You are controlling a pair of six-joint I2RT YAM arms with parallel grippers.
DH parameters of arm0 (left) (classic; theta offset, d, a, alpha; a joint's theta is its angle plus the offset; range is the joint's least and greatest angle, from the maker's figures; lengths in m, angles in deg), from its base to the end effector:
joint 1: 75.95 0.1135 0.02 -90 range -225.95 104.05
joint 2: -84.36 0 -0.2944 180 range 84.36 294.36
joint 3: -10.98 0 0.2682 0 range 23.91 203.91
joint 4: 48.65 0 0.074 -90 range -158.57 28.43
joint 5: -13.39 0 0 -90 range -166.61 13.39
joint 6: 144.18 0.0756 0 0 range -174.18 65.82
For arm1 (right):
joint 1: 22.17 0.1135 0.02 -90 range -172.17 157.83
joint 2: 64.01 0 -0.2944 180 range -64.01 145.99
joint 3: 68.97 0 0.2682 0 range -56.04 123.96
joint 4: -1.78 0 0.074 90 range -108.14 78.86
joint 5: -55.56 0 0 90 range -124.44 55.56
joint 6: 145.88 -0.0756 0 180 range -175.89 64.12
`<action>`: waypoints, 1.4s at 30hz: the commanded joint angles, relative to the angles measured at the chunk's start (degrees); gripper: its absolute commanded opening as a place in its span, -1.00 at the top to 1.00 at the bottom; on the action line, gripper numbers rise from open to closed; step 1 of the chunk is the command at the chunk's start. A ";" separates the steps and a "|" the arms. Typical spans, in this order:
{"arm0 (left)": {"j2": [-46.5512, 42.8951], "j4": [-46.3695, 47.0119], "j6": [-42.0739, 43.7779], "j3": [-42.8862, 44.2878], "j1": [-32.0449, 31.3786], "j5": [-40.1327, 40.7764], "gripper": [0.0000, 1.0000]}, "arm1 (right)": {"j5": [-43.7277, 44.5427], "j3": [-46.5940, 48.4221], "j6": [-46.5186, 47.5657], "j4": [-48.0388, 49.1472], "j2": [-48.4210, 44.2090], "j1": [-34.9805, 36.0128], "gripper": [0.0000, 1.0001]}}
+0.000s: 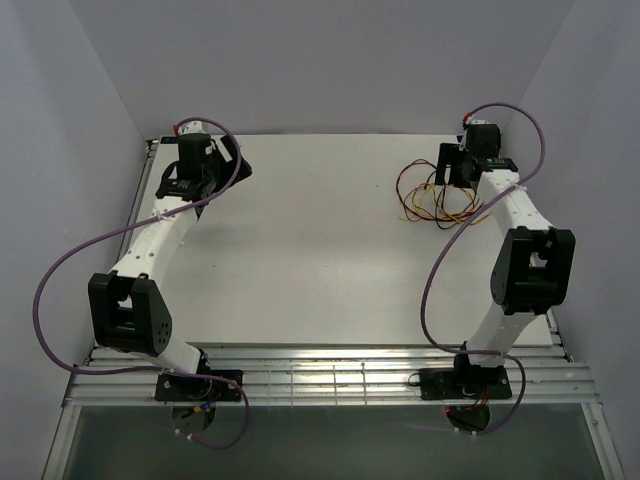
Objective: Untangle the cables
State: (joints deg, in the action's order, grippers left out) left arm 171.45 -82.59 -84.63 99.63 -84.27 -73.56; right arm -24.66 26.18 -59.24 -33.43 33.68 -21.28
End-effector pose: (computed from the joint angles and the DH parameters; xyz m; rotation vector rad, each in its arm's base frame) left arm 0.3958 -0.0538 0.3348 -0.4443 2.1079 -0.3391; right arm 0.4449 -0.0059 0.3025 0.1410 2.2181 -0.1495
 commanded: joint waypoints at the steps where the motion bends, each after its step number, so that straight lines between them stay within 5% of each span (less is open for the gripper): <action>1: -0.61 -0.60 0.14 -0.40 0.05 0.73 -0.96 | -2.13 6.27 3.09 1.28 8.37 -0.09 -0.80; 7: 0.01 -1.75 -0.30 -0.49 0.14 0.55 -0.96 | 0.06 18.94 2.92 -2.67 24.38 -0.18 -0.80; 13: -0.87 -2.36 -0.39 -1.37 0.14 4.15 -0.96 | 0.68 19.39 1.25 -2.50 30.36 -0.09 -0.82; 16: -1.22 -2.54 -0.39 -1.28 0.14 4.77 -0.96 | 1.03 18.95 1.24 -2.07 31.33 -0.09 -0.99; 17: -1.31 -2.54 -0.39 -1.28 0.06 4.86 -0.96 | 0.68 18.95 1.42 -1.98 31.51 -0.09 -0.80; 18: -1.39 -2.54 -0.48 -1.28 0.14 5.21 -0.96 | -0.98 18.77 1.68 -1.45 31.77 -0.09 -0.42; 21: -1.57 -2.89 -0.66 -1.19 0.14 5.74 -0.96 | -5.01 17.28 2.04 0.47 31.51 -0.10 0.15; 27: -2.18 -3.51 -1.01 -1.19 0.14 6.79 -0.96 | -10.90 15.61 2.21 2.24 30.98 -0.09 0.84; 35: -3.68 -3.59 -1.71 -1.81 0.14 6.80 -0.96 | -15.23 8.68 5.10 6.37 21.60 3.50 0.85; 42: -3.42 -3.24 -2.24 -2.07 0.05 4.95 -0.96 | -17.60 1.03 7.84 6.02 14.38 17.91 0.85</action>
State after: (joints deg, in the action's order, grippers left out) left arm 170.81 -85.98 -86.19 98.21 -84.27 -67.82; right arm -38.23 29.19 -53.47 -28.79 53.31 -9.98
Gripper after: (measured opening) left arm 0.979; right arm 0.113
